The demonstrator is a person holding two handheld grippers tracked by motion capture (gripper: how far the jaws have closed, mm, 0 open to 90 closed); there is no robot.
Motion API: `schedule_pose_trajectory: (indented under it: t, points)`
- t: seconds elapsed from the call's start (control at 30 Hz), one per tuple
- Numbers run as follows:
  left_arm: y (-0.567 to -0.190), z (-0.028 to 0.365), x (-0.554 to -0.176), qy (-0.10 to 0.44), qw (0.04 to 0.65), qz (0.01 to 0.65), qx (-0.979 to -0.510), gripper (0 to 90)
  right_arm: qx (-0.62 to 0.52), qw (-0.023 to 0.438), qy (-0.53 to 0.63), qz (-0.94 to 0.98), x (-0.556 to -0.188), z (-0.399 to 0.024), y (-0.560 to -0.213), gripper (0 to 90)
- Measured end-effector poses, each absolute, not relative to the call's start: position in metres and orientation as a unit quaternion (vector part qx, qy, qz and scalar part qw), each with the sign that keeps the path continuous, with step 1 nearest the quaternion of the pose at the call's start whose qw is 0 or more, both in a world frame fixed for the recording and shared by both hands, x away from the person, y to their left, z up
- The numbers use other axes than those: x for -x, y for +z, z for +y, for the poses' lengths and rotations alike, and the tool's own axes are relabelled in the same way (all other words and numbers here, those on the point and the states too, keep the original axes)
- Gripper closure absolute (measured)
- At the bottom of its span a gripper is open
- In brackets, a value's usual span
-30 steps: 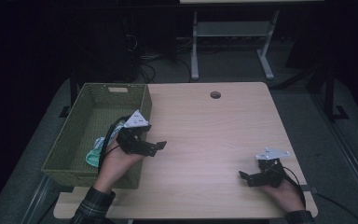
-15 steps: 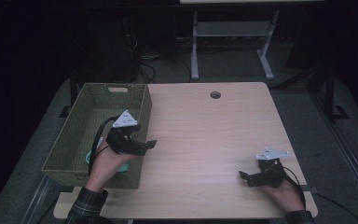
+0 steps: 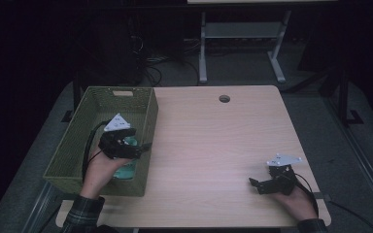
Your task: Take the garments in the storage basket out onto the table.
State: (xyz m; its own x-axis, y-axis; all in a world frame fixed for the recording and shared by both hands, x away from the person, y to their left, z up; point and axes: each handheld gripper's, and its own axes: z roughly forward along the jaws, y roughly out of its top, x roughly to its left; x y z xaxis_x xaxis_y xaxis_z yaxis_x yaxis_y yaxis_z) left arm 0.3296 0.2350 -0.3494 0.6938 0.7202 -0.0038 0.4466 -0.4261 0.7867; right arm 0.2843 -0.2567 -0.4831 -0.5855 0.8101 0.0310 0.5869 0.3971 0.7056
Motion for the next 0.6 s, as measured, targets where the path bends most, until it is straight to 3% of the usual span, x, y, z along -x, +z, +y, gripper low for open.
schedule_pose_trajectory:
  t: [0.37,0.6]
  points:
    - [-0.351,0.256,-0.331,0.177,0.39,0.37,-0.824,28.4,-0.425,0.161,0.347,0.82,-0.284,-0.257,-0.483,2.5]
    - [-0.354,0.272,-0.332,0.174,0.379,0.38,-0.826,42.7,-0.426,0.161,0.346,0.82,-0.284,-0.257,-0.483,2.6]
